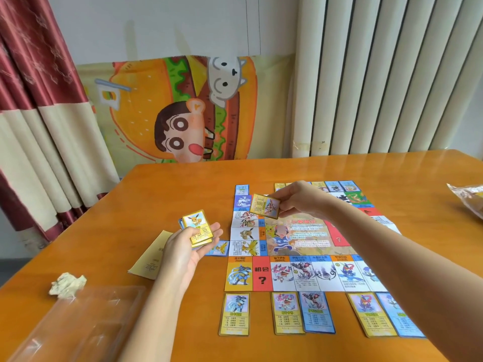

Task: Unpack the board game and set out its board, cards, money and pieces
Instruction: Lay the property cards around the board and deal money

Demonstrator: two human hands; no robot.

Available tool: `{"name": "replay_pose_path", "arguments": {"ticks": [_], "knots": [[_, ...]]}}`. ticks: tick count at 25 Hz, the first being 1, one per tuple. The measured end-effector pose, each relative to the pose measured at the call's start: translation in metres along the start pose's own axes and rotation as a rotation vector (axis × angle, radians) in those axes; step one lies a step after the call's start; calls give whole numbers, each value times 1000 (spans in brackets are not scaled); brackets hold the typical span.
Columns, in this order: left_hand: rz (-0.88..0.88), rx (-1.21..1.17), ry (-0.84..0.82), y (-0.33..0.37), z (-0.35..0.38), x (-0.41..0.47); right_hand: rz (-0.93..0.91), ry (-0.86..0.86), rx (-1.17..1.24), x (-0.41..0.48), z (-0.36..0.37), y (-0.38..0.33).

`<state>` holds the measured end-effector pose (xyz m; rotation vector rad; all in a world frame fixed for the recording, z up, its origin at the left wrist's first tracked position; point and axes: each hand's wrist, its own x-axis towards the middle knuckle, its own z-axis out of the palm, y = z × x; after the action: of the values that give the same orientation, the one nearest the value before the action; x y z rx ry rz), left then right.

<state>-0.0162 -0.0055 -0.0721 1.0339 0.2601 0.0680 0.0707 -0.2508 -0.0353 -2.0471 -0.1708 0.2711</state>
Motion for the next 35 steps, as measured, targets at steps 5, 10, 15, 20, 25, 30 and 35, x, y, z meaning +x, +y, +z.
{"name": "replay_pose_path", "arguments": {"ticks": [5, 10, 15, 20, 25, 30, 35], "knots": [[5, -5, -3, -7, -1, 3, 30, 9, 40, 12, 3, 0], [27, -57, 32, -7, -4, 8, 78, 170, 243, 30, 3, -1], [33, -46, 50, -8, -4, 10, 111, 166, 274, 40, 10, -3], [30, -59, 55, -7, -4, 12, 111, 170, 284, 43, 14, -7], [48, -54, 73, -6, -4, 13, 91, 135, 193, 62, 35, -25], [71, -16, 100, -5, -6, 15, 10, 13, -281, 89, 72, -43], [69, -63, 112, -1, -7, 17, -80, -56, -587, 108, 96, -43]]}}
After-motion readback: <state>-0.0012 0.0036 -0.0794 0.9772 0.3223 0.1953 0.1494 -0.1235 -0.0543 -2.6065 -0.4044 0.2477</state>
